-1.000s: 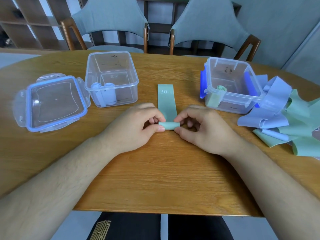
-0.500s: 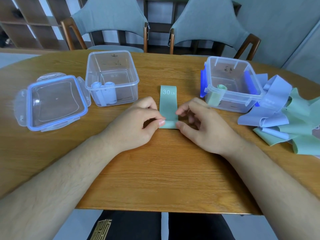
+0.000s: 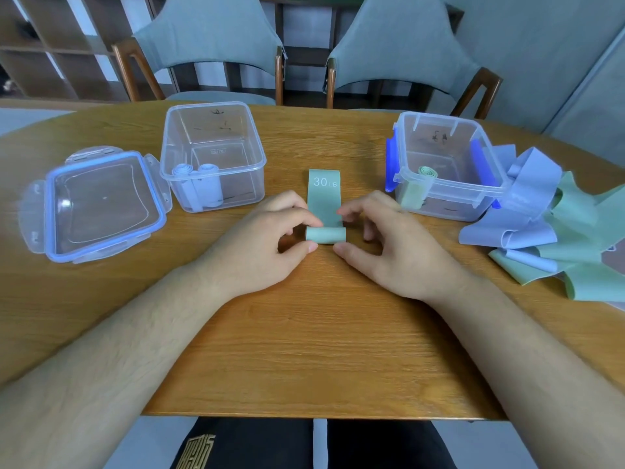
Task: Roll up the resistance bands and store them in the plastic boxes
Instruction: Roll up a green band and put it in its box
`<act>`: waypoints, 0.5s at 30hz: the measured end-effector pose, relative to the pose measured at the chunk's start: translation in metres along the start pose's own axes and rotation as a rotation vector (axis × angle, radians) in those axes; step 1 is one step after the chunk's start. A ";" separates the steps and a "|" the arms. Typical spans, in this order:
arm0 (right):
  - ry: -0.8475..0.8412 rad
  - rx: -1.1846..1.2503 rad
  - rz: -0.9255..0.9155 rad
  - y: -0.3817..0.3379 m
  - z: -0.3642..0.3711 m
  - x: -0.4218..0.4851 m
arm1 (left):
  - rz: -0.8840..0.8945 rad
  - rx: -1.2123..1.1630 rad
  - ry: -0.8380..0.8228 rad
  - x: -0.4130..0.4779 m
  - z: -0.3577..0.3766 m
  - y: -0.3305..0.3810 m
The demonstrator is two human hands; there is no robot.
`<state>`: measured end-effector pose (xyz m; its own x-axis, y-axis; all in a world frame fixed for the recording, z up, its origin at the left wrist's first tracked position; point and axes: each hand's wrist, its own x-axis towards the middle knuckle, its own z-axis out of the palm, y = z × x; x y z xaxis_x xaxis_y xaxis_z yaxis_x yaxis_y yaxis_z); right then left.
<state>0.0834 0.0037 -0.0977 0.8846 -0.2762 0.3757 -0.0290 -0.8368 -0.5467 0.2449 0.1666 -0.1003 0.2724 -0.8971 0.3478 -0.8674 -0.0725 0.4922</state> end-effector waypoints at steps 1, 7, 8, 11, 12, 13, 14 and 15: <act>-0.008 -0.001 -0.007 0.000 0.000 0.000 | -0.011 0.001 -0.003 0.001 0.001 -0.001; -0.004 0.032 -0.007 -0.003 -0.001 0.003 | -0.035 -0.006 0.040 0.000 -0.001 0.002; -0.008 0.058 -0.008 -0.004 -0.002 0.001 | -0.026 -0.022 0.044 -0.002 -0.003 0.004; -0.048 0.114 -0.009 -0.005 -0.004 -0.004 | 0.006 -0.039 0.031 -0.008 -0.005 0.008; -0.059 0.120 -0.008 -0.005 -0.005 -0.004 | 0.015 -0.036 0.024 -0.008 -0.005 0.008; -0.063 0.122 -0.005 -0.005 -0.005 -0.004 | 0.018 -0.037 0.019 -0.008 -0.004 0.008; -0.059 0.121 -0.001 -0.004 -0.005 -0.003 | 0.015 -0.041 0.021 -0.008 -0.004 0.007; -0.052 0.117 0.006 -0.003 -0.004 -0.002 | 0.009 -0.047 0.027 -0.007 -0.003 0.006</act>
<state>0.0798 0.0053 -0.0938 0.9076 -0.2533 0.3349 0.0176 -0.7739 -0.6331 0.2391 0.1736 -0.0971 0.2766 -0.8855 0.3733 -0.8494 -0.0436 0.5259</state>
